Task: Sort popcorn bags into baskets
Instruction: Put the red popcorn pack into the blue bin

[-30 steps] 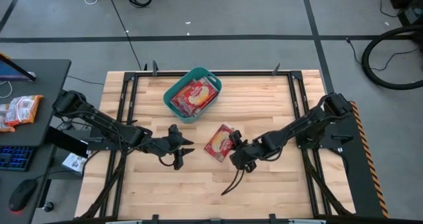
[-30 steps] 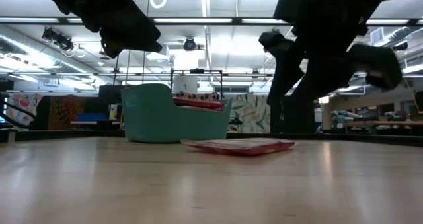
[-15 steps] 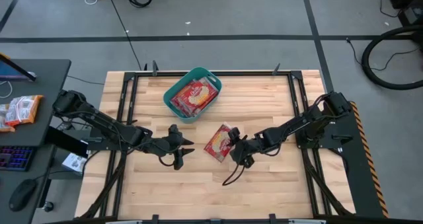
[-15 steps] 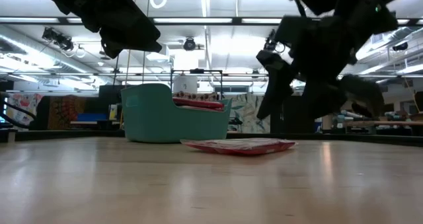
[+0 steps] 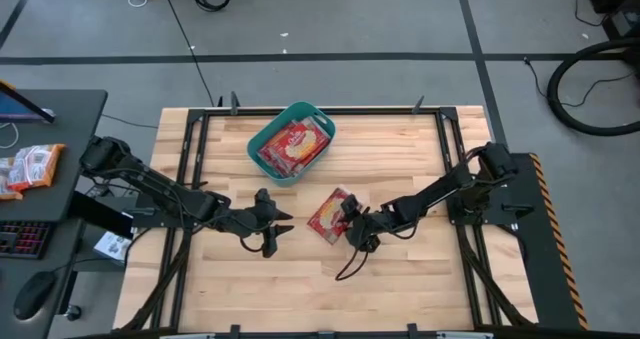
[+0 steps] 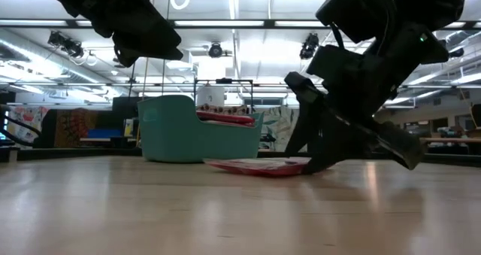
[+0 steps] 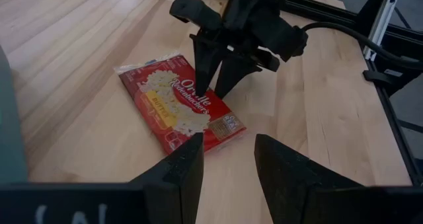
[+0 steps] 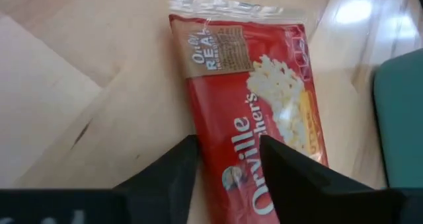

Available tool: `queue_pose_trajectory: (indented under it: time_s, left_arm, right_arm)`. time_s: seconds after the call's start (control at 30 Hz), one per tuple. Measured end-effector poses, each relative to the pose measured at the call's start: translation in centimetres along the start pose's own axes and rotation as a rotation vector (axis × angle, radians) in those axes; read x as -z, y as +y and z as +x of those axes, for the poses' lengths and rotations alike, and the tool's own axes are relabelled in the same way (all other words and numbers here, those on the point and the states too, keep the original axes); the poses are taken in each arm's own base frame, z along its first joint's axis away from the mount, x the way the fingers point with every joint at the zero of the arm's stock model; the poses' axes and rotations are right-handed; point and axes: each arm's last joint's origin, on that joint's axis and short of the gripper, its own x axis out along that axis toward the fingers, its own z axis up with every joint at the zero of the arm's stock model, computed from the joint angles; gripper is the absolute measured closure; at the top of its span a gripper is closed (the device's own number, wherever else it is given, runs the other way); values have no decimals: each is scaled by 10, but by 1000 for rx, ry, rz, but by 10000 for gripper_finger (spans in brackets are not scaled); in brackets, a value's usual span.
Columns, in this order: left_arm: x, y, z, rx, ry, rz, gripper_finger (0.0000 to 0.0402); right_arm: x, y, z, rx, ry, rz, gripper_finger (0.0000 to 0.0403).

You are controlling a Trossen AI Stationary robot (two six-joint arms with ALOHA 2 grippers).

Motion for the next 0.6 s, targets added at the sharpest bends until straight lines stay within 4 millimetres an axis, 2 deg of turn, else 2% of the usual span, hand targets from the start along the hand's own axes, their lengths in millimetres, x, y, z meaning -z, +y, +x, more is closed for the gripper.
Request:
queue_pose_trajectory:
  time_s: [0.1,0.3,0.37,0.43,0.6]
  left_arm:
    - [1,0,0,4,5,2,260]
    - [1,-2,-1,59,29,-1,260]
    - [0,-3,-1,74,31,-4,260]
    - [0,-3,-1,82,35,-4,260]
    - [1,-3,-1,81,40,-14,260]
  right_arm:
    - [1,0,2,-11,-8,-3,262]
    - [1,0,2,-10,0,-9,379]
    - [0,-3,-1,12,36,-21,389]
    - [-3,-8,-5,46,80,-43,382]
    - [-20,-36,-25,165,161,-121,390]
